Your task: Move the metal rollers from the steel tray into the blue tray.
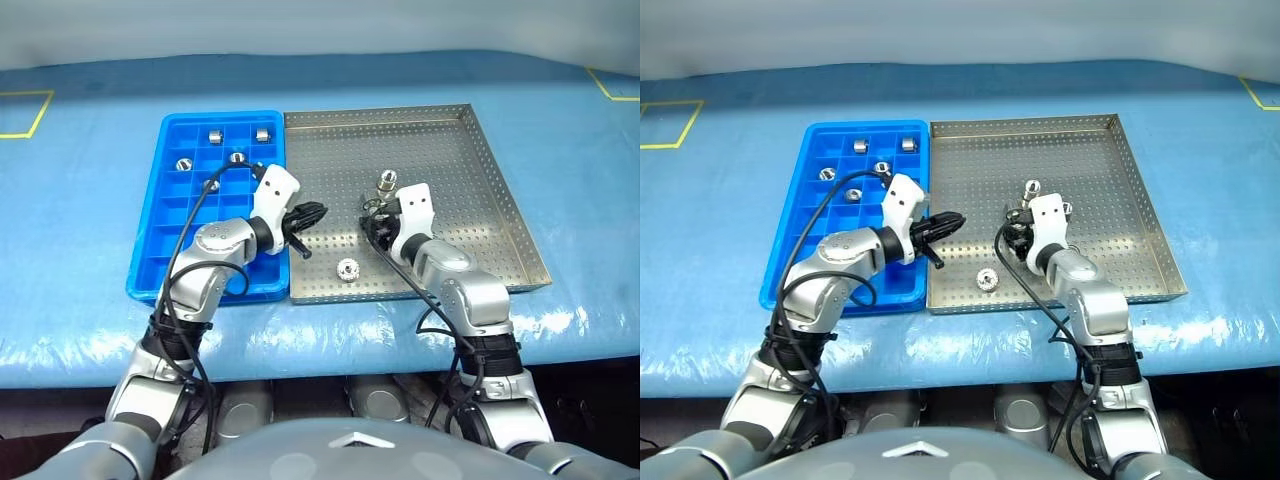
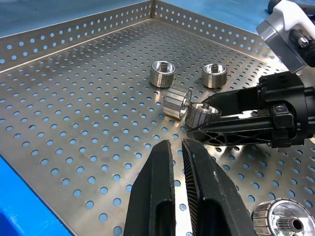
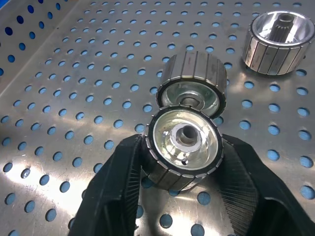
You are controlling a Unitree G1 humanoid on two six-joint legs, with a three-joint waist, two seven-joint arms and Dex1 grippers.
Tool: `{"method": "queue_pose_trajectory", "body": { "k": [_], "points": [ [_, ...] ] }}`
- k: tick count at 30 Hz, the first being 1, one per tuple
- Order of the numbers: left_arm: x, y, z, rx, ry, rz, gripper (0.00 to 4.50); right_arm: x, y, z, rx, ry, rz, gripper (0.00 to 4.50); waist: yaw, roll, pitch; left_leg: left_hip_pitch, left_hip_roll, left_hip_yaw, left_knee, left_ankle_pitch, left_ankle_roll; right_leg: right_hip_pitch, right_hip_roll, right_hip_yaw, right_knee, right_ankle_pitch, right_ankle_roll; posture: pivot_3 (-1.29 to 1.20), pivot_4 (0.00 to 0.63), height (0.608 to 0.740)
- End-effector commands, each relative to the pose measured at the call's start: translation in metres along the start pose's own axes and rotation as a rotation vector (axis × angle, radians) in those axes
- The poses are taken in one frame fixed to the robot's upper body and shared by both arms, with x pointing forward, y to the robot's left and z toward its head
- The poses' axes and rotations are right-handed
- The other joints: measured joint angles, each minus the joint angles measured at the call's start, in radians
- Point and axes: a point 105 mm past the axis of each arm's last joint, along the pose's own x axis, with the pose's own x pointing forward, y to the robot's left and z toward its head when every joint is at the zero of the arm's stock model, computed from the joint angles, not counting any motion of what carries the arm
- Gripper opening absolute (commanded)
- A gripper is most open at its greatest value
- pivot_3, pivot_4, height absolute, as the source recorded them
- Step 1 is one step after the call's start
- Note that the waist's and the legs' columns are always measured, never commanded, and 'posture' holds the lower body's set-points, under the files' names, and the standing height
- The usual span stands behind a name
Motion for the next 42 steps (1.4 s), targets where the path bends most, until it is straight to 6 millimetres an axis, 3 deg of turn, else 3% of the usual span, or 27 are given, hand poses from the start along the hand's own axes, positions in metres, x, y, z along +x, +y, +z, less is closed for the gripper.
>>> {"method": "queue_pose_trajectory", "body": {
  "k": [1, 8, 10, 14, 19, 25, 30, 34, 42],
  "points": [
    [-0.002, 0.001, 0.010, 0.015, -0.032, 0.008, 0.39, -0.004, 0.002, 0.020, -0.005, -0.087, -0.005, 1.79, 0.000, 0.000, 0.000, 0.000, 0.000, 0.000, 0.000, 0.000, 0.000, 0.000, 0.000, 0.000, 0.000, 0.000, 0.000, -0.07, 0.150, 0.740],
    [0.001, -0.002, 0.012, -0.018, -0.056, -0.014, 0.39, -0.017, 0.007, 0.041, -0.036, -0.164, 0.024, 1.79, 0.000, 0.000, 0.000, 0.000, 0.000, 0.000, 0.000, 0.000, 0.000, 0.000, 0.000, 0.000, 0.000, 0.000, 0.000, -0.09, 0.150, 0.740],
    [0.001, -0.006, 0.019, -0.068, -0.099, -0.044, 0.39, -0.022, 0.020, 0.047, -0.084, -0.181, 0.090, 1.79, 0.000, 0.000, 0.000, 0.000, 0.000, 0.000, 0.000, 0.000, 0.000, 0.000, 0.000, 0.000, 0.000, 0.000, 0.000, -0.09, 0.150, 0.740],
    [-0.011, -0.035, 0.061, -0.259, -0.319, -0.321, 0.39, -0.042, 0.065, 0.055, -0.116, -0.218, 0.400, 1.79, -0.003, 0.000, 0.000, 0.000, 0.000, 0.000, -0.001, 0.000, 0.000, 0.000, 0.000, 0.000, -0.001, -0.001, 0.000, -0.10, 0.150, 0.740],
    [-0.035, -0.063, 0.086, -0.245, -0.369, -0.632, 0.39, -0.061, 0.089, 0.051, -0.198, -0.196, 0.580, 1.79, -0.008, 0.000, 0.000, 0.001, 0.000, 0.000, -0.003, 0.000, 0.000, 0.000, 0.000, -0.001, -0.001, -0.001, -0.001, -0.11, 0.150, 0.740],
    [-0.044, -0.059, 0.070, -0.154, -0.239, -0.663, 0.39, -0.067, 0.095, 0.054, -0.264, -0.197, 0.604, 1.79, -0.025, 0.000, 0.000, 0.003, 0.001, 0.000, -0.004, 0.000, 0.000, 0.000, 0.001, -0.001, -0.001, -0.002, -0.001, -0.14, 0.150, 0.740],
    [-0.060, -0.049, 0.063, -0.118, -0.242, -0.617, 0.39, -0.067, 0.082, 0.056, -0.269, -0.205, 0.533, 1.79, -0.035, 0.000, 0.000, 0.002, 0.002, 0.000, -0.005, 0.000, 0.000, 0.000, 0.001, -0.001, -0.001, -0.003, -0.002, -0.15, 0.150, 0.740],
    [-0.072, -0.042, 0.063, -0.120, -0.280, -0.583, 1.29, -0.064, 0.074, 0.054, -0.260, -0.197, 0.483, 1.79, -0.031, 0.000, 0.000, 0.002, 0.002, 0.000, -0.005, 0.000, 0.000, 0.000, 0.001, -0.001, -0.001, -0.003, -0.003, -0.15, 0.150, 0.740],
    [-0.076, -0.028, 0.046, -0.081, -0.180, -0.527, 3.93, -0.073, 0.084, 0.062, -0.232, -0.245, 0.572, 1.79, -0.030, 0.000, 0.000, 0.003, 0.002, 0.000, -0.006, 0.000, 0.000, 0.000, 0.001, -0.001, -0.001, -0.003, -0.003, -0.13, 0.150, 0.740]
  ]
}}
